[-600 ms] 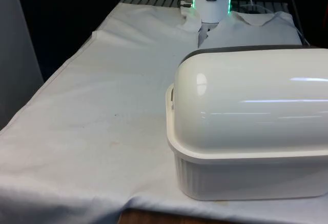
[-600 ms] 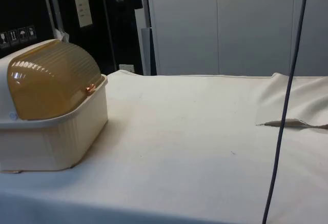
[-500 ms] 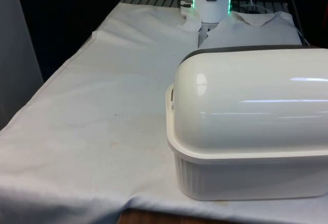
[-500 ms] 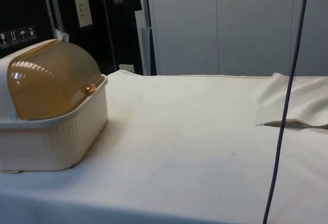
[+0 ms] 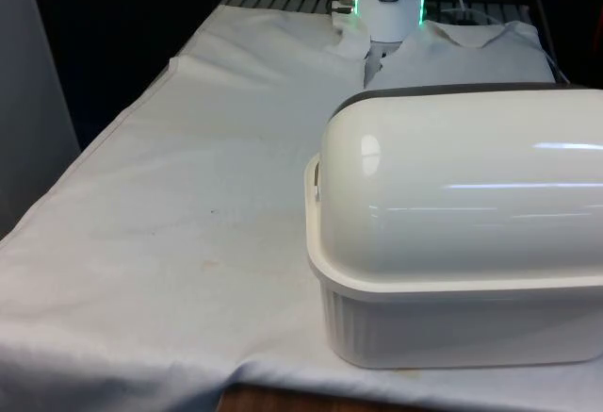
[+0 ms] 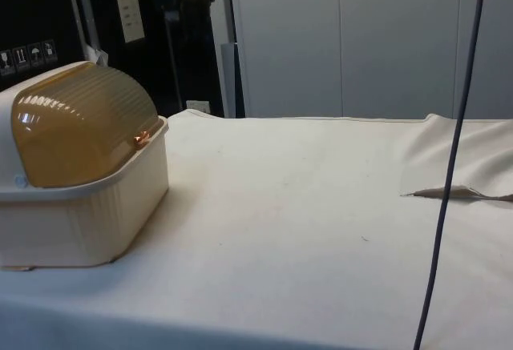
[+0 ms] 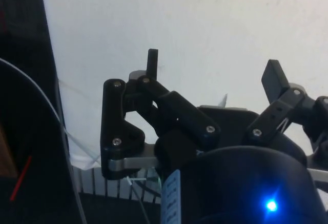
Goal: Open the lid, then close it.
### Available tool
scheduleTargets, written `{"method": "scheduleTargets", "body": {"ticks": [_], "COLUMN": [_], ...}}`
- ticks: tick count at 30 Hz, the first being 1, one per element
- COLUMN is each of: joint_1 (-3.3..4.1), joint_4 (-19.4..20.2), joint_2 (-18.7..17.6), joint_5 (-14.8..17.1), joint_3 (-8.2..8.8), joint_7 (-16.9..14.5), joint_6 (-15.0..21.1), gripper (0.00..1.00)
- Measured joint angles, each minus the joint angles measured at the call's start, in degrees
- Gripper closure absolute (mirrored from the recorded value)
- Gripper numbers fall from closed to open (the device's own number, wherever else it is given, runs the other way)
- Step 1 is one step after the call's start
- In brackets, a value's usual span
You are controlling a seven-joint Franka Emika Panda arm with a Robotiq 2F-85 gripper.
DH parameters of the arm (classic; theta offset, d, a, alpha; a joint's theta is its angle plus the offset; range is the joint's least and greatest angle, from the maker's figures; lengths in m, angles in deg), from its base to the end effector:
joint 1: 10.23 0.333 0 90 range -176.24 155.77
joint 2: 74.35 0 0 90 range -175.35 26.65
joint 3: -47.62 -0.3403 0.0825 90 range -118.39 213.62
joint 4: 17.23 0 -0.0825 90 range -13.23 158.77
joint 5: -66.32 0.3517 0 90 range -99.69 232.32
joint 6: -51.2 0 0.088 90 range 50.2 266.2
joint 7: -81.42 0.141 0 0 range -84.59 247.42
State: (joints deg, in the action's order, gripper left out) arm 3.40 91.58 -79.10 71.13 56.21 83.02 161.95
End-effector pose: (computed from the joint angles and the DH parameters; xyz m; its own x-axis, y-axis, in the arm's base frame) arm 0.5437 0.0582 0.4559 0.9983 0.0302 -0.0507 0.0269 -0.9976 -0.0632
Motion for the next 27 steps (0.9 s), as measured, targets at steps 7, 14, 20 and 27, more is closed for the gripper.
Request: {"method": "scheduleTargets", "body": {"ticks": [7, 14, 20, 27], "joint_1": [0.11, 0.11, 0.11, 0.11], "joint_4": [1.83, 2.69, 3.78, 4.98], "joint_2": [-0.74, -1.78, -2.69, -3.15], "joint_5": [-0.11, -0.63, -1.32, -2.86], "joint_3": [-0.97, -1.09, -1.09, -1.2], "joint_7": [-1.32, -3.72, -5.56, -5.44], "joint_6": [4.01, 6.42, 9.22, 12.38], "gripper": [0.0, 0.0, 0.0, 0.0]}}
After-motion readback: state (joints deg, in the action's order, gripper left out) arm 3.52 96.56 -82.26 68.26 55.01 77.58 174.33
